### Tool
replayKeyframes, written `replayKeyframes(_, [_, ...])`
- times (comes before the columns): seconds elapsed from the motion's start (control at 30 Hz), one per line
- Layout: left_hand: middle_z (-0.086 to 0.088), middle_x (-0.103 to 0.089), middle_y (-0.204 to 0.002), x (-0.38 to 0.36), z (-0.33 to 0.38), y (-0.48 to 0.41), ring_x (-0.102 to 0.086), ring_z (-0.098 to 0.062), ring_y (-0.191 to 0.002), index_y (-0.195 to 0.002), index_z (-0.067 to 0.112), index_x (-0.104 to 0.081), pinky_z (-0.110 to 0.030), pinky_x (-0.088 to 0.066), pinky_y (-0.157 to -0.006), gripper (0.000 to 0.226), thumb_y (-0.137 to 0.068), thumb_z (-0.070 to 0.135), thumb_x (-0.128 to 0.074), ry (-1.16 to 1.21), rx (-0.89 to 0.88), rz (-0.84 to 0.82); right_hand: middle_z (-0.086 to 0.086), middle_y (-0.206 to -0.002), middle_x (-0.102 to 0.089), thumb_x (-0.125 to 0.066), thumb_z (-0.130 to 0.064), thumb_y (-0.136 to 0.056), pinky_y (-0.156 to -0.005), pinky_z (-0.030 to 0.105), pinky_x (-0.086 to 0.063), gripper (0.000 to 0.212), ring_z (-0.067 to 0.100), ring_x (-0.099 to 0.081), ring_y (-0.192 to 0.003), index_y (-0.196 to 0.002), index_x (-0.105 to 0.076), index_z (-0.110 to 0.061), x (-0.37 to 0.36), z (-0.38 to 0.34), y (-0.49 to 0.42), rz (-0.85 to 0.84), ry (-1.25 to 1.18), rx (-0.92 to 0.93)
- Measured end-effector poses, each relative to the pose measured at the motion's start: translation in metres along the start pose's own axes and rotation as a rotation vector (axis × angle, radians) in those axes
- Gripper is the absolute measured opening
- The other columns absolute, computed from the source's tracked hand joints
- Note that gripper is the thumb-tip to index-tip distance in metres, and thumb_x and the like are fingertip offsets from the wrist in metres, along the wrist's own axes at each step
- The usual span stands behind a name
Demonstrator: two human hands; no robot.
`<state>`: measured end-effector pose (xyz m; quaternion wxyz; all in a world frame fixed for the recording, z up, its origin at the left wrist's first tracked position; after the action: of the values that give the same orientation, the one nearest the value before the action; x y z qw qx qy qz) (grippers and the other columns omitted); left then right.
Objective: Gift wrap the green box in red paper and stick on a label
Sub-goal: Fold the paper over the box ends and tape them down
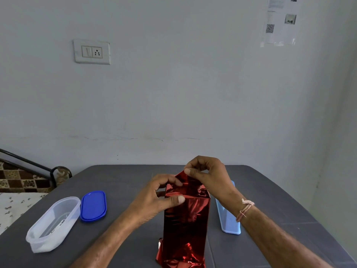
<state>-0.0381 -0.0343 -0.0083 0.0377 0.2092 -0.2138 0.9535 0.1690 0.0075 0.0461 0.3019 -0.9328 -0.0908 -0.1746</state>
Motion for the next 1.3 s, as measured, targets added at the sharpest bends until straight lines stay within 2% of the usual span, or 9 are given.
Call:
replayKeyframes(0.13, [0.026,-0.053,-0.131,0.001,-0.002,-0.002,-0.051,0.005,-0.126,-0.124,0.055,-0.065,-0.038,-0.046,-0.112,0.068,-0.065,0.088,-0.066,-0.142,-0.007,-0.028,-0.003,-0.082,-0.076,-0.079,-0.014,-0.087,-0.082,0.026,-0.055,0.008,0.016,-0.069,-0.084,-0.083,-0.077,-0.020,0.001,0.001,0.000,0.001,-0.005,-0.001])
replayKeyframes(0.27, [0.023,-0.054,-0.126,0.001,-0.002,-0.006,-0.053,0.002,-0.123,-0.133,0.052,-0.060,-0.037,-0.047,-0.109,0.078,-0.068,0.094,-0.054,-0.249,-0.019,-0.055,-0.003,-0.083,-0.076,-0.079,-0.014,-0.088,-0.082,0.023,-0.055,0.007,0.015,-0.070,-0.084,-0.083,-0.077,-0.019,0.001,0.002,0.002,-0.006,-0.013,-0.003])
replayKeyframes(0.4, [0.023,-0.054,-0.126,0.001,-0.005,-0.006,-0.053,0.001,-0.122,-0.132,0.053,-0.059,-0.036,-0.048,-0.108,0.074,-0.070,0.092,-0.056,-0.269,-0.032,-0.048,-0.003,-0.083,-0.076,-0.078,-0.013,-0.088,-0.082,0.022,-0.055,0.007,0.015,-0.069,-0.084,-0.084,-0.077,-0.018,0.001,0.003,0.003,-0.011,-0.018,-0.006])
replayKeyframes(0.57, [0.028,-0.057,-0.125,-0.001,-0.005,-0.001,-0.055,0.004,-0.123,-0.121,0.051,-0.065,-0.034,-0.052,-0.103,0.064,-0.068,0.087,-0.064,-0.182,-0.062,0.035,-0.006,-0.084,-0.076,-0.078,-0.015,-0.089,-0.087,0.024,-0.055,0.008,0.011,-0.069,-0.086,-0.084,-0.077,-0.021,-0.001,0.002,0.008,-0.022,-0.014,-0.004])
replayKeyframes(0.73, [0.015,-0.065,-0.122,-0.003,-0.008,0.001,-0.063,-0.010,-0.119,-0.117,0.039,-0.065,-0.043,-0.056,-0.100,0.056,-0.073,0.073,-0.075,-0.113,-0.076,0.078,-0.007,-0.086,-0.076,-0.079,-0.017,-0.088,-0.091,0.030,-0.054,0.008,0.009,-0.069,-0.089,-0.083,-0.077,-0.023,-0.002,0.003,0.016,-0.017,-0.010,-0.012])
replayKeyframes(0.93, [0.018,-0.066,-0.122,-0.004,-0.010,0.002,-0.065,-0.006,-0.117,-0.117,0.038,-0.054,-0.042,-0.059,-0.096,0.064,-0.068,0.072,-0.079,-0.094,-0.066,0.110,-0.006,-0.084,-0.076,-0.081,-0.013,-0.086,-0.079,0.035,-0.061,0.009,0.012,-0.072,-0.084,-0.082,-0.078,-0.020,-0.004,0.003,0.029,0.000,0.003,-0.013])
replayKeyframes(1.07, [0.022,-0.063,-0.124,-0.006,-0.008,0.003,-0.064,-0.004,-0.116,-0.128,0.046,-0.051,-0.039,-0.060,-0.094,0.071,-0.068,0.070,-0.080,-0.105,-0.078,0.120,-0.012,-0.083,-0.071,-0.084,-0.020,-0.083,-0.071,0.017,-0.048,0.010,0.009,-0.066,-0.084,-0.080,-0.077,-0.026,-0.006,0.005,0.037,0.051,0.134,0.058])
replayKeyframes(1.23, [0.020,-0.064,-0.125,-0.009,-0.008,0.008,-0.062,-0.002,-0.117,-0.125,0.045,-0.058,-0.042,-0.058,-0.094,0.064,-0.070,0.072,-0.077,-0.123,-0.081,0.139,-0.015,-0.087,-0.065,-0.085,-0.025,-0.081,-0.074,0.030,-0.052,0.011,0.007,-0.059,-0.094,-0.079,-0.076,-0.030,-0.009,0.008,0.044,0.089,0.288,0.144])
replayKeyframes(1.3, [0.023,-0.064,-0.124,-0.011,-0.007,0.011,-0.061,-0.001,-0.117,-0.121,0.045,-0.059,-0.041,-0.058,-0.094,0.063,-0.068,0.074,-0.076,-0.116,-0.078,0.159,-0.016,-0.088,-0.065,-0.086,-0.026,-0.080,-0.074,0.027,-0.050,0.011,0.006,-0.056,-0.096,-0.079,-0.076,-0.030,-0.010,0.007,0.047,0.114,0.313,0.149])
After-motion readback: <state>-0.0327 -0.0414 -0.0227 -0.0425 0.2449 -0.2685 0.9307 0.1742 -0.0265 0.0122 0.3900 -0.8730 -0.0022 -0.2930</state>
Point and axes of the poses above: each hand's wrist, its own y-axis away from the middle knuckle, its own x-axis out of the back of the hand, z = x × y, the point moved 1 cm from there along -y, towards the middle knuckle
